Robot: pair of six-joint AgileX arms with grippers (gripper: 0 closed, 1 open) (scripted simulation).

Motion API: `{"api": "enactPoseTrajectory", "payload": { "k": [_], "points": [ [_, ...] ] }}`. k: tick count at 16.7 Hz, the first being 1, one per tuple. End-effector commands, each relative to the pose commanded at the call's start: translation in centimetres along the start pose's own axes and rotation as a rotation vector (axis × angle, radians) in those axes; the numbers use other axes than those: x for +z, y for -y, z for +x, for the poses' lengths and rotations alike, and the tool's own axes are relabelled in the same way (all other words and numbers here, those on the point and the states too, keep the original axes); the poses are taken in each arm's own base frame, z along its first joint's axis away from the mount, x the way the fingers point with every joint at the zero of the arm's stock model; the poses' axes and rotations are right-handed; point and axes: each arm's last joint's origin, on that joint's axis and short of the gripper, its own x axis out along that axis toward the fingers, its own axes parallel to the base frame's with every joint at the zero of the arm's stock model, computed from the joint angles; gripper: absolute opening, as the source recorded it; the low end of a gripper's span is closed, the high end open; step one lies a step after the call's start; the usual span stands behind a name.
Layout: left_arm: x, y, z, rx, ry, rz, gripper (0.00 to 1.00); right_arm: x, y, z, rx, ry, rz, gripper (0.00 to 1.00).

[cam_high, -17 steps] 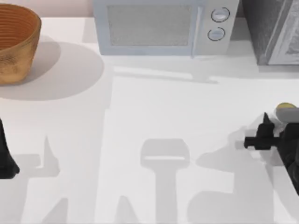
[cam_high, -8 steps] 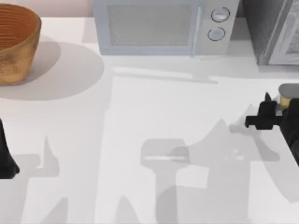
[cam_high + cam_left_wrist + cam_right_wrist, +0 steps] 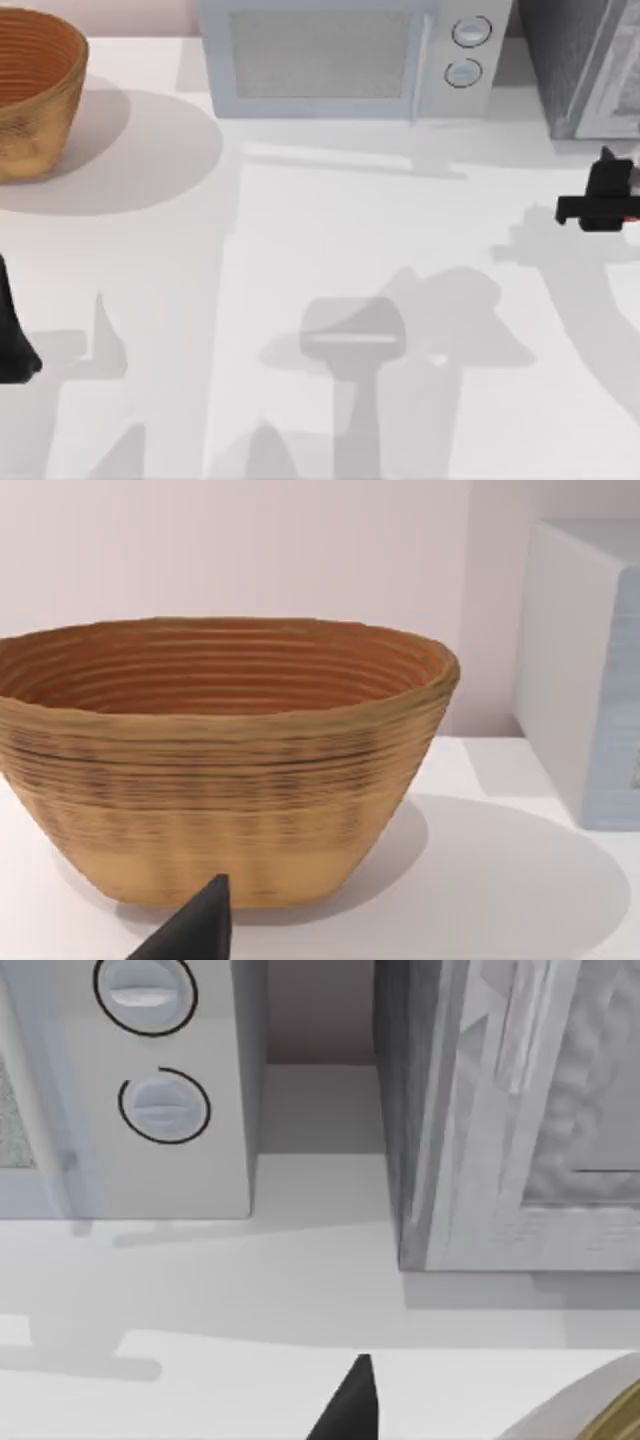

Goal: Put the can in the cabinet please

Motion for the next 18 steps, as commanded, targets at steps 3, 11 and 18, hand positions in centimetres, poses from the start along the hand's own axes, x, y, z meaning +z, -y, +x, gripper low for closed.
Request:
{"api": "enactPoseTrajectory", "payload": {
  "k": [3,11,18],
  "points": [
    [0.0,0.0,0.0,0.0,0.0,0.0,1.0,1.5,0.2,-1.2,0.002,0.016,0.006,0.0],
    [0.0,0.0,0.0,0.0,0.0,0.0,1.0,1.7,0.5,-1.8,0.006,0.027,0.011,0.0],
    [0.0,0.0,0.0,0.0,0.0,0.0,1.0,1.2,3.8,-7.3,0.02,0.127,0.027,0.0]
  ]
}}
